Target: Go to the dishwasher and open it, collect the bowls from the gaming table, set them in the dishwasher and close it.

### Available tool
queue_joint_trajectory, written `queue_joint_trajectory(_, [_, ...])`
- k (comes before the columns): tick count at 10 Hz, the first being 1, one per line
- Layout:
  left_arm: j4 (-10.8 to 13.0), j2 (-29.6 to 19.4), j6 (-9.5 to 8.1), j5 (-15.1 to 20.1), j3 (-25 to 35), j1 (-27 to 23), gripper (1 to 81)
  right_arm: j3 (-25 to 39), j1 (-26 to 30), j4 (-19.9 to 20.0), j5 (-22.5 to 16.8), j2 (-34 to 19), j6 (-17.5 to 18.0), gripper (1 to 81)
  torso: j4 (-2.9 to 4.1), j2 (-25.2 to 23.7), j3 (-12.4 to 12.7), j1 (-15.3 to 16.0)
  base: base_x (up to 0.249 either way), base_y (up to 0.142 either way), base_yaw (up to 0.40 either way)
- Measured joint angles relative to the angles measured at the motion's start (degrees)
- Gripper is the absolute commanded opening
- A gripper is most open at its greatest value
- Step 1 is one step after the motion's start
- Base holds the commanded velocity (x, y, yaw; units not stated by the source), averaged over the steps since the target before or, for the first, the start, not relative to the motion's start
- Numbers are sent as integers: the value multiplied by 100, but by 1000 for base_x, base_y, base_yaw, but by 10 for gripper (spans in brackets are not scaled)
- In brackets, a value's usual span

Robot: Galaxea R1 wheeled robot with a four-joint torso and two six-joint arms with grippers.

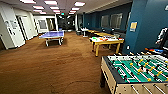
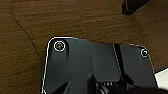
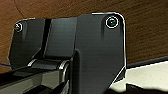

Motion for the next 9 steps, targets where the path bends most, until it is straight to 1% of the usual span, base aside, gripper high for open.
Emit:
queue_joint_trajectory(7, [2,30,2,32,16,11,811,-5,-11,-2,-13,-13,0,811,0,2,0,0,190,119,0])
queue_joint_trajectory(8, [2,11,2,20,24,-91,811,-33,87,-2,4,-17,0,811,0,6,-4,13,190,124,0])
queue_joint_trajectory(9, [0,-30,2,-71,-20,-146,811,-2,141,-2,76,39,0,811,0,5,-2,7,190,124,0])
